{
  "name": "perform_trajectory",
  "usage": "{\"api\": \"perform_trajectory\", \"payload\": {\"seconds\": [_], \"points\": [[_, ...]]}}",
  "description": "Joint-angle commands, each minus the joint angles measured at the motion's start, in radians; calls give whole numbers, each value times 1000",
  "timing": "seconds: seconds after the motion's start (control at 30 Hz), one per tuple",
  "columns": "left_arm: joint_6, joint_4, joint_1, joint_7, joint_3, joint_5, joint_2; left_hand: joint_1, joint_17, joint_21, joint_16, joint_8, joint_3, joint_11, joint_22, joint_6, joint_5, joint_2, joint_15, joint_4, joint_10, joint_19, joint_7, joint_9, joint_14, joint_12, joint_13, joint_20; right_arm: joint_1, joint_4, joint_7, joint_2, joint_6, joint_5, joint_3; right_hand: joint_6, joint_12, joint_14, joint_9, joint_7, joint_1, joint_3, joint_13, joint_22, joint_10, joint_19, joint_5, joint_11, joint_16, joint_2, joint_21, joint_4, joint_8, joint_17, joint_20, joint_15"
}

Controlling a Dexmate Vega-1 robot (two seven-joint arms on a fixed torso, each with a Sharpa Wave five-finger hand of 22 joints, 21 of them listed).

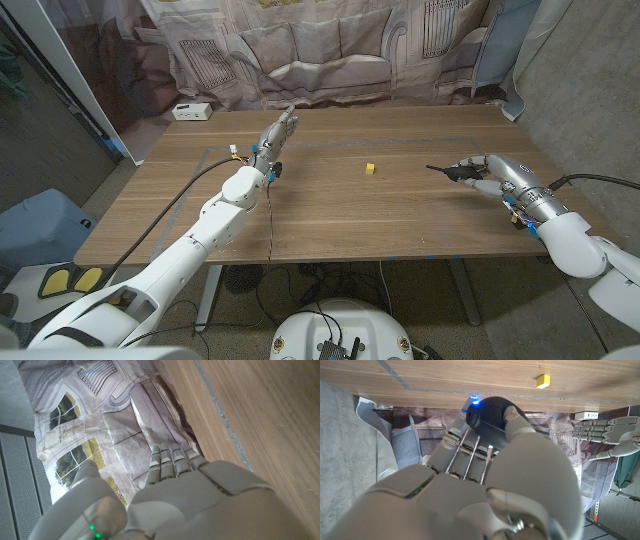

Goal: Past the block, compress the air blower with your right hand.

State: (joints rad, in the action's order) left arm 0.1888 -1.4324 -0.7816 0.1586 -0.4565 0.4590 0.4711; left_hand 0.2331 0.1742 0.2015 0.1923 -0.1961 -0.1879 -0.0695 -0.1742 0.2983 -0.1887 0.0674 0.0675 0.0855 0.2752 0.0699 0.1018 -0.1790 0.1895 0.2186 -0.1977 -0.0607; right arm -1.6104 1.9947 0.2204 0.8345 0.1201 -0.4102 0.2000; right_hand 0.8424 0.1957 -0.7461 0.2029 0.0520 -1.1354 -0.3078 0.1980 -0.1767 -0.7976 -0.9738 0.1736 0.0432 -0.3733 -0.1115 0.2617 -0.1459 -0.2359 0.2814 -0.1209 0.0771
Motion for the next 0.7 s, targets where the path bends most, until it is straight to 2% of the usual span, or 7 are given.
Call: {"api": "perform_trajectory", "payload": {"seconds": [0.03,0.23,0.7], "points": [[3,26,16,-9,-6,3,-11,5,6,-4,-3,3,-1,-4,-5,5,1,9,-2,5,9,1,-1,-4,8,-1,-3,-9,7,2,-11,11,-17,7,-6,-18,-6,21,2,1,1,10,2,-2,20,12,2,2,7,12,-8,-3,9,8,-1,69],[6,38,26,-12,-8,2,-15,5,6,-4,-3,3,-2,-4,-5,6,1,9,-2,5,8,2,-1,-4,8,-1,-3,-9,9,5,-10,16,-30,2,-11,-59,-11,58,3,5,-1,24,3,-2,56,36,3,5,16,19,-20,-6,28,17,0,66],[10,52,37,-15,-10,0,-20,4,6,-3,-3,4,-2,-1,-5,6,1,10,-2,6,9,2,-1,-4,8,-1,-3,-8,12,2,-6,26,-31,8,-14,-70,-9,71,4,3,2,41,3,-1,68,46,1,10,14,32,-26,-7,32,26,2,60]]}}
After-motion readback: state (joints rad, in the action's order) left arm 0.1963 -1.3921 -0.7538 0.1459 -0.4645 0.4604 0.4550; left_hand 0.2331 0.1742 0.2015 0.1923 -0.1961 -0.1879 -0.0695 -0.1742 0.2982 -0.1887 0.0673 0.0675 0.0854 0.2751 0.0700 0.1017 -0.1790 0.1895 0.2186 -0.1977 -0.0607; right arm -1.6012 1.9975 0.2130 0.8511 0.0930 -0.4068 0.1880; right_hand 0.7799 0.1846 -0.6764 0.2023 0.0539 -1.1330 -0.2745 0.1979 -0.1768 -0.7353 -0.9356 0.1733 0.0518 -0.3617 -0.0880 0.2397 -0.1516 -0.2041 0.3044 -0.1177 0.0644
